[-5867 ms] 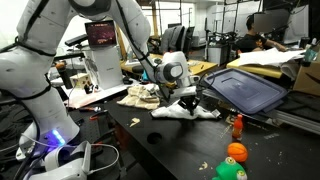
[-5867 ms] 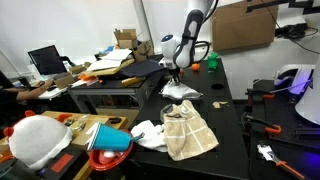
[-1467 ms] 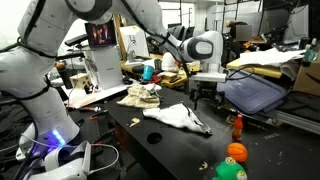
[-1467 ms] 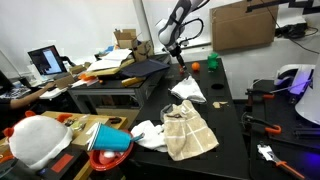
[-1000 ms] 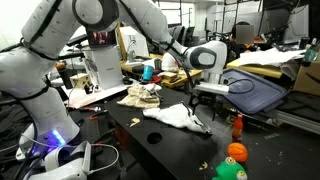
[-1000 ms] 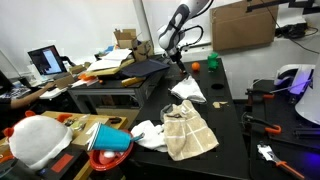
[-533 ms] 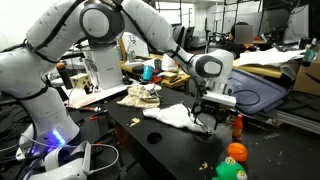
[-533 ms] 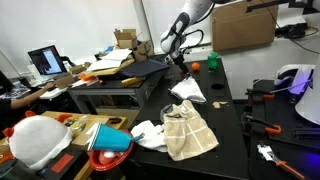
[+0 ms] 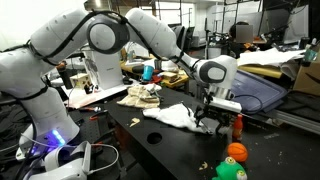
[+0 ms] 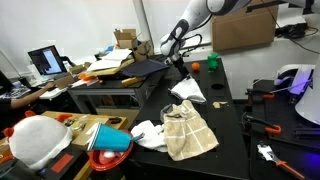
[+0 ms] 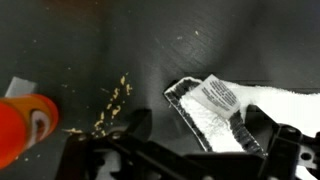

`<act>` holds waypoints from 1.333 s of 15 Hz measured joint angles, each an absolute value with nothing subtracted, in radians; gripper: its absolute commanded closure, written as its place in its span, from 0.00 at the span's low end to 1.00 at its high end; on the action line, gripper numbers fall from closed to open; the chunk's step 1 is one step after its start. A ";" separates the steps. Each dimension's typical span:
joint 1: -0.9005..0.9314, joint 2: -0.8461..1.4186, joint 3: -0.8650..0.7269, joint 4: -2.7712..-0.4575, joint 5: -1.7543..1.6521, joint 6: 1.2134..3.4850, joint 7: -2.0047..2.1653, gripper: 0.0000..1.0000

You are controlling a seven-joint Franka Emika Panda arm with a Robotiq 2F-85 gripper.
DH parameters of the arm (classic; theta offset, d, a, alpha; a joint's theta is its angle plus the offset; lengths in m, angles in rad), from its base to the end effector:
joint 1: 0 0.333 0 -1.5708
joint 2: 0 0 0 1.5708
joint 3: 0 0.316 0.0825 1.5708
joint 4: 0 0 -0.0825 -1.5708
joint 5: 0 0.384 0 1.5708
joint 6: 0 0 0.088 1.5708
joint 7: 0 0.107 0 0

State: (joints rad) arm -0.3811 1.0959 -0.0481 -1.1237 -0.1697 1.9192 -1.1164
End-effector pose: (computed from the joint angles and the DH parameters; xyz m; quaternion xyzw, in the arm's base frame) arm 0.6610 -0.3051 0.1114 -0.9085 -0.3783 0.1743 0.0339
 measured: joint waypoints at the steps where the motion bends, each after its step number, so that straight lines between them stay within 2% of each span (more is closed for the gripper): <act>1: -0.383 1.106 -0.046 -1.107 -0.169 1.906 -1.130 0.00; 12: -0.385 1.133 -0.040 -1.061 -0.172 1.855 -1.318 0.00; 20: -0.383 0.956 -0.041 -1.257 -0.233 2.130 -1.320 0.00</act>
